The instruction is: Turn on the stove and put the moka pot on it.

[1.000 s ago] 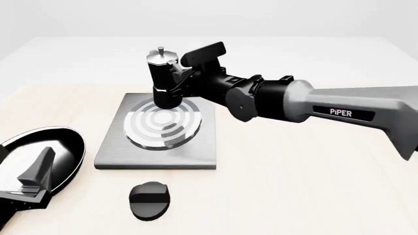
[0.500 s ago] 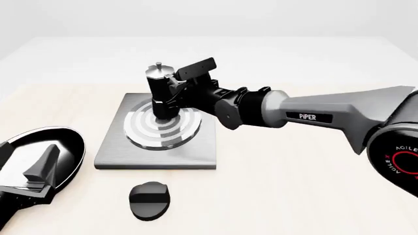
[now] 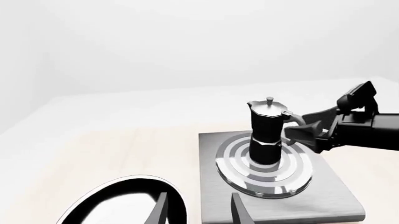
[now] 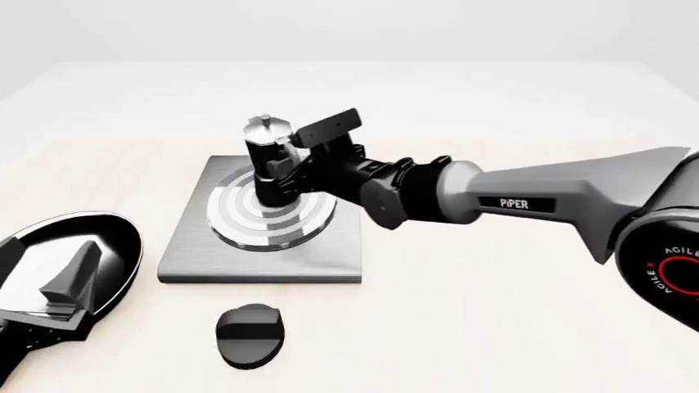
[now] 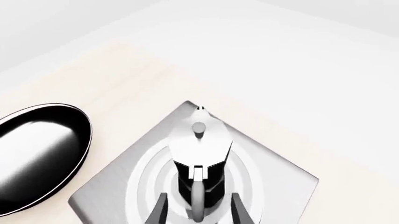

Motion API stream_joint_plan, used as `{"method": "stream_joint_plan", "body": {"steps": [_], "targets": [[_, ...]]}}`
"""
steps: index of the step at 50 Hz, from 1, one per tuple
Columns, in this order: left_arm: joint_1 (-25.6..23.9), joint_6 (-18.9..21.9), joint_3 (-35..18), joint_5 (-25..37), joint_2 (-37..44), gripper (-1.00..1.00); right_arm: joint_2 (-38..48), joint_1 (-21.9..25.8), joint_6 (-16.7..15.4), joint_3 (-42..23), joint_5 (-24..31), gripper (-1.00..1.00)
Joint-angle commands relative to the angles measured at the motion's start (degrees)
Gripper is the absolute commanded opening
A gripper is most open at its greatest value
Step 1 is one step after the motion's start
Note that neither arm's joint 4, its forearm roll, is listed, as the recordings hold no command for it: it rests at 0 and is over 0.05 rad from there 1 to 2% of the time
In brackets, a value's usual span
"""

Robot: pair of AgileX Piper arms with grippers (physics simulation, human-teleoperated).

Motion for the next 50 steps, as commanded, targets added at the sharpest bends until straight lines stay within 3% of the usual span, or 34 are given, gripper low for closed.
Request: {"method": "stream_joint_plan", "body": {"steps": [1,14,25,39,43,48,50], "targets": [[0.1,-0.1,-0.1,1.0,-1.2,1.00,-2.9,-0.4,0.0,1.7,1.3,1.00],[0.2,-0.1,0.0,2.0,-2.7,1.00,-15.6,0.9,-2.9,8.2,7.4,1.00],[0.2,0.0,0.0,4.1,-5.4,1.00,-29.6,3.0,-1.0,19.0,11.6,1.00],[-0.4,-0.2,0.0,7.7,-10.1,1.00,-49.8,3.1,1.0,28.2,17.6,1.00],[-0.4,0.2,0.0,8.3,-10.8,1.00,-54.2,2.9,-1.9,30.6,19.2,1.00],[-0.2,0.2,0.0,8.1,-10.7,1.00,-59.1,2.2,-2.5,34.0,20.1,1.00],[-0.2,0.3,0.0,8.3,-10.9,1.00,-61.2,0.9,-4.6,35.8,20.2,1.00]]}}
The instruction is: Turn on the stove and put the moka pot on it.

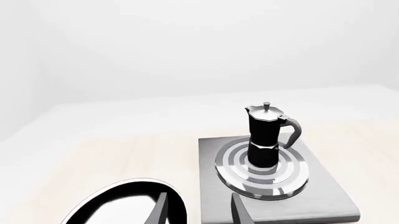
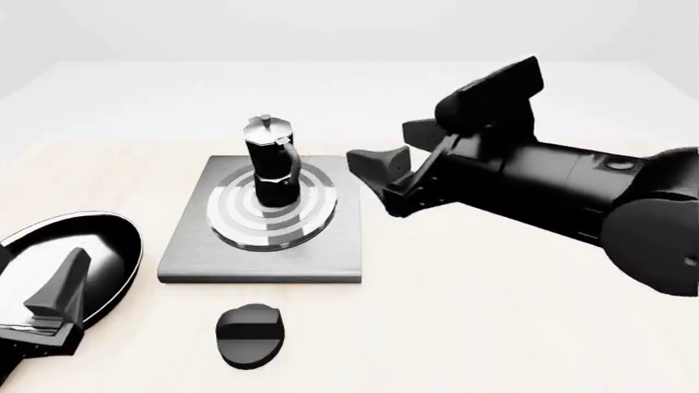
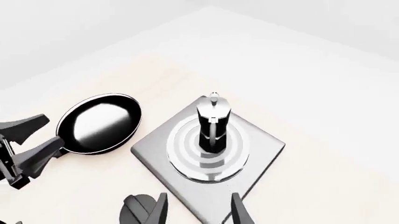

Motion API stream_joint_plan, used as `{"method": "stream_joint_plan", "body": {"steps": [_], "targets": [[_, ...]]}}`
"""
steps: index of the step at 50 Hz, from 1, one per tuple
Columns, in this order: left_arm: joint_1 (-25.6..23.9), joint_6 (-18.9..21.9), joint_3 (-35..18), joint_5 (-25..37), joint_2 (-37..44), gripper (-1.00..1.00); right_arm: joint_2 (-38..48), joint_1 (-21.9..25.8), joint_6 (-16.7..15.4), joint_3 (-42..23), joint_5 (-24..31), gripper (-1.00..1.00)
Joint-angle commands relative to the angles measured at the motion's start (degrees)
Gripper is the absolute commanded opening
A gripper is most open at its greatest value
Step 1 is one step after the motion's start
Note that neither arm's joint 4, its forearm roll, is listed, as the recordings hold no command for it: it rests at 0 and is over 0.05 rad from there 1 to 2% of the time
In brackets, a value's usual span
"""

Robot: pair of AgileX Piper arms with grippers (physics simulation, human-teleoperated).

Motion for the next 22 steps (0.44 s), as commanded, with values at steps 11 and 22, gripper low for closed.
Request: {"method": "stream_joint_plan", "body": {"steps": [11,22], "targets": [[-0.6,0.4,0.0,0.6,-0.7,1.00,-29.8,-15.5,-0.4,17.8,-0.6,1.00],[-0.7,0.2,0.0,0.8,-1.3,1.00,-45.7,-18.2,-1.7,25.7,7.6,1.00]]}}
